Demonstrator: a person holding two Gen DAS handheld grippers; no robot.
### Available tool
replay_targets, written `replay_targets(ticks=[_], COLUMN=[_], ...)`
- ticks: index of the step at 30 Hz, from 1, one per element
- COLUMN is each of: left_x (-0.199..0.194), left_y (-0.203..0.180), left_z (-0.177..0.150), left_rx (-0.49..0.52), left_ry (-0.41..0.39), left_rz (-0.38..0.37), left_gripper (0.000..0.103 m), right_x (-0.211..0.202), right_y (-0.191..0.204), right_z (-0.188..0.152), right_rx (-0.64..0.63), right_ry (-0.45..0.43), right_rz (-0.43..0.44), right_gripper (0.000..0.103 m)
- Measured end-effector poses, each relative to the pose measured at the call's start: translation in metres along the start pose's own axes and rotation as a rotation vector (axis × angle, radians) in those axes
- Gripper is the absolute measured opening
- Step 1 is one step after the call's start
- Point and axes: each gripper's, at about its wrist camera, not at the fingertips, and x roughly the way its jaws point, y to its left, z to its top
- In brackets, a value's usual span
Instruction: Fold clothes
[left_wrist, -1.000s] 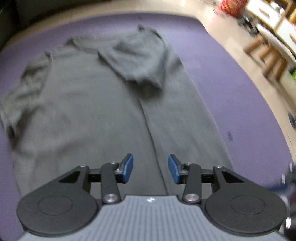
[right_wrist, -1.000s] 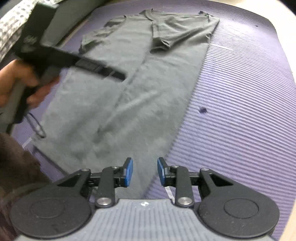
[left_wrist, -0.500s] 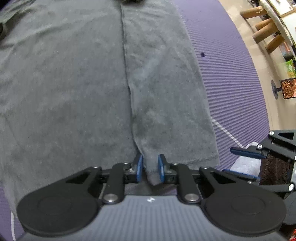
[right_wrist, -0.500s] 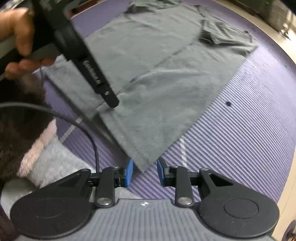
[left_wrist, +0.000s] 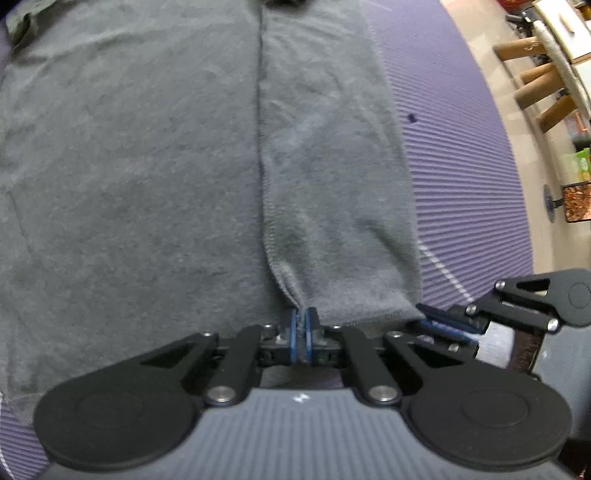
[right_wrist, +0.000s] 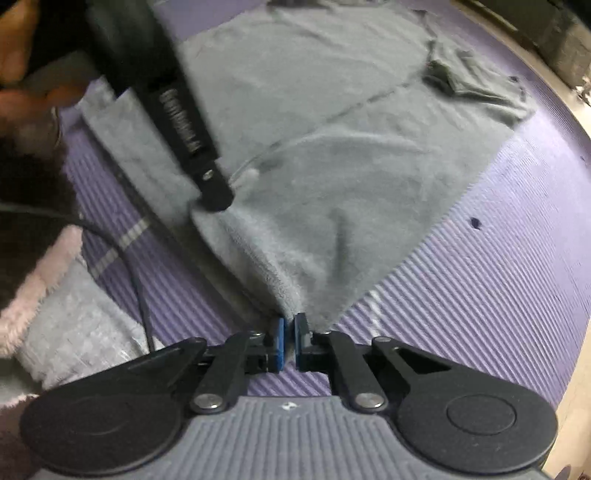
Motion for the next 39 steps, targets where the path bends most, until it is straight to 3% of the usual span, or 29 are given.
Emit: replay_targets(ticks=[6,11,14,15,18,20,25,29,32,39], left_x=[-0.006,0.013,0.023,0.023,0.013,0.002,-0.017,-0.012,-0.008,-0.013], left_y=[-0.02,-0.031,-0.031,-0.031,-0.027,-0.024,-0.007,-0.001,0.009,0.04], left_z=[-0.008,-0.01,-0.01,-0.008,-0.002,0.006,0.043,0.079,0.124,0.222], left_rx=[0.068,0.144,0.162,0.165,0.16,0.161,0.079,0.046,0.018,-0.043], left_ry=[0.003,0.031,0.047,0.054,0.049,-0.001,-0.121,-0.175,-0.227,-0.42], left_rz=[-0.033,0.042,0.068,0.061,0.049,0.066,0.069,0.095,0.126,0.234], left_gripper=[0.004,0.004,0.005,0.008,0.034,0.038,0.051,0.054,0.054,0.053], right_x=[-0.024,-0.015,-0.014,-0.015,-0.018,-0.015,-0.001,0.011,0.016,0.031], right_y=[-0.009,-0.017,-0.027,-0.033,-0.054,-0.069,-0.096,-0.108,-0.115,-0.123], right_z=[-0.01,-0.021,-0.023,-0.023,-0.021,-0.017,-0.006,0.004,0.01,0.017], right_rx=[0.013,0.048,0.114,0.146,0.249,0.318,0.464,0.505,0.517,0.51], right_ry=[0.01,0.117,0.117,0.103,0.045,0.015,-0.06,-0.083,-0.116,-0.182], right_rz=[-0.016,-0.003,0.036,0.048,0.059,0.047,0.054,0.011,-0.026,-0.014], right_gripper=[0.003,0.001,0.008,0.013,0.024,0.024,0.024,0.024,0.024,0.024])
